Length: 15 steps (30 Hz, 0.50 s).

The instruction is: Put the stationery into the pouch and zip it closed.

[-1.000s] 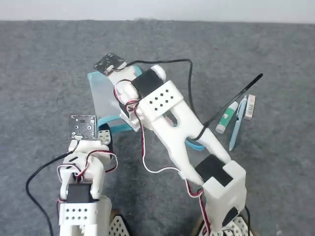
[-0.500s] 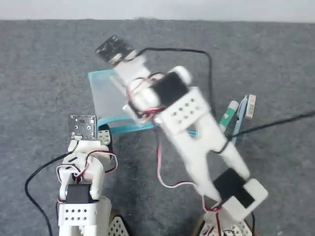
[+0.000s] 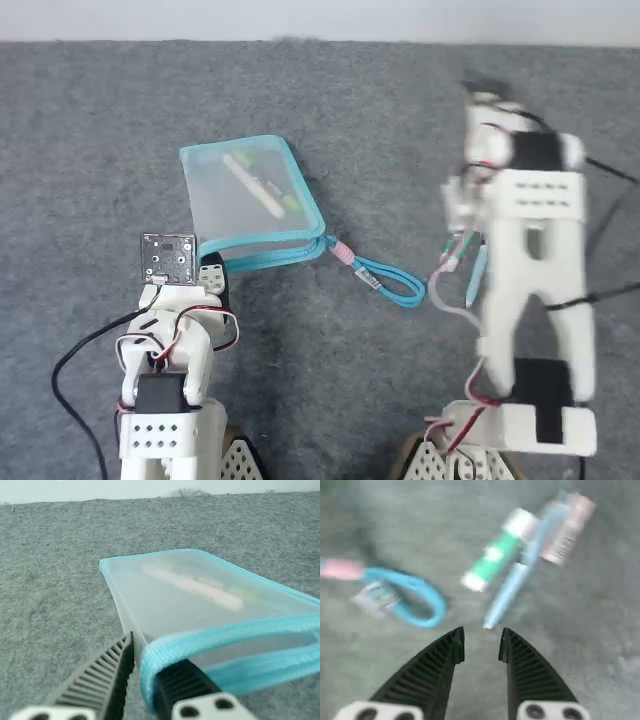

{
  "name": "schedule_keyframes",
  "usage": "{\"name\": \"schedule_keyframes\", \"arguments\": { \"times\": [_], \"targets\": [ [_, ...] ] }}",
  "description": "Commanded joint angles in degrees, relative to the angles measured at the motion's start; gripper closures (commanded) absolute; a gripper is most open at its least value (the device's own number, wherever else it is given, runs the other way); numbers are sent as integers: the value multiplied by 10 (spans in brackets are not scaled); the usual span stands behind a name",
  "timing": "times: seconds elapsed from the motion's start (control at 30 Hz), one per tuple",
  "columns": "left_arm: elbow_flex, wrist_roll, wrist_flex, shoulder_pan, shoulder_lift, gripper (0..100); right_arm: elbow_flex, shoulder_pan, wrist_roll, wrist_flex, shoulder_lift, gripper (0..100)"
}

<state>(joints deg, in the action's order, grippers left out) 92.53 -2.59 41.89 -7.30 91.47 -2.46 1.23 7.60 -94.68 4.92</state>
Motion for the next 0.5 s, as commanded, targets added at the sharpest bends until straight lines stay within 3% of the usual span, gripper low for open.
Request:
{"name": "schedule_keyframes", "arguments": {
  "times": [0.0,0.13,0.47],
  "targets": [
    [-7,-4,-11,1,11,988,61,123,7,80,33,872],
    [-7,-4,-11,4,11,988,121,137,56,128,21,872],
    [-6,-4,-10,1,11,988,175,123,56,222,-121,871]
  ]
}}
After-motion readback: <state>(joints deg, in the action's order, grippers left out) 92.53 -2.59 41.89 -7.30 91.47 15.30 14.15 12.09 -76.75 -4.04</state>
